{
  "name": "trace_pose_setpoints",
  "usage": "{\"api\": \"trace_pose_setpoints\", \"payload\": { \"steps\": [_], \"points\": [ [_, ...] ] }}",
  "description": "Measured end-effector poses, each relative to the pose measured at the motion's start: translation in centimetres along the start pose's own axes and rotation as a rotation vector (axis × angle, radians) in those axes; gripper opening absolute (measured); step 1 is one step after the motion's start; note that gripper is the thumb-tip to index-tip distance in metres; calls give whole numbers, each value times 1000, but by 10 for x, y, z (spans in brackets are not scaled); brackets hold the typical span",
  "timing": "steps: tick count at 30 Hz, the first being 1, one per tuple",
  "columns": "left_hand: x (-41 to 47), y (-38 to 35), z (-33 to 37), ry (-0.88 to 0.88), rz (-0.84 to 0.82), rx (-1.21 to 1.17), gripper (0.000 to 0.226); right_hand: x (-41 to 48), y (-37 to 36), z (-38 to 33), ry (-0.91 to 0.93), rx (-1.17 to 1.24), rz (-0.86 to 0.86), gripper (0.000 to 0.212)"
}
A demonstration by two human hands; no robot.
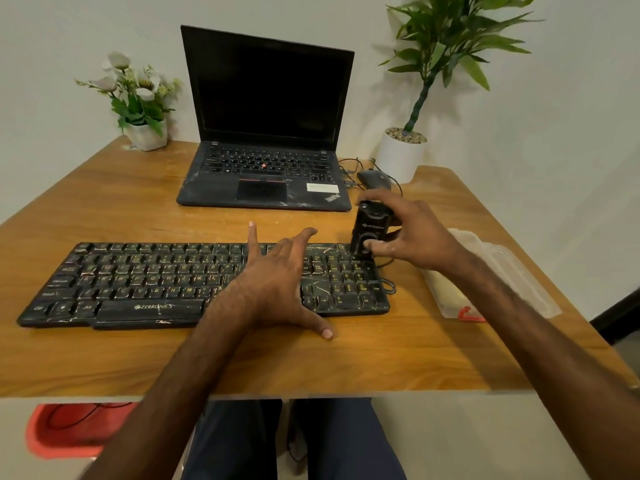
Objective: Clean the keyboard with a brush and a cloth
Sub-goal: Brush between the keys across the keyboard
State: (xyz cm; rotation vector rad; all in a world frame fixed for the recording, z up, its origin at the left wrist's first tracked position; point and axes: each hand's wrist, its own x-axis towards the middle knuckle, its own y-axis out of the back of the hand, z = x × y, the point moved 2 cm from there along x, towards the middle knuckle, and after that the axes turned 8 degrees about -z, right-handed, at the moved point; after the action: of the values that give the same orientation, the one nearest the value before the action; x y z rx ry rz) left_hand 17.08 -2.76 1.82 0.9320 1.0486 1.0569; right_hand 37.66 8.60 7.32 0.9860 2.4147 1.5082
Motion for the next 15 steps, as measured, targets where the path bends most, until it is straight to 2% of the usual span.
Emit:
{"api": "trace_pose_setpoints", "payload": {
  "steps": [3,9,15],
  "points": [
    [0,0,0,-7,5,-3,156,13,-13,-6,22,59,-14,63],
    [-1,-1,0,-6,9,-2,156,39,-16,-6,22,-133,-17,68],
    [0,-1,0,-7,16,26,157,31,-23,-22,136,-123,-48,67]
  ]
}}
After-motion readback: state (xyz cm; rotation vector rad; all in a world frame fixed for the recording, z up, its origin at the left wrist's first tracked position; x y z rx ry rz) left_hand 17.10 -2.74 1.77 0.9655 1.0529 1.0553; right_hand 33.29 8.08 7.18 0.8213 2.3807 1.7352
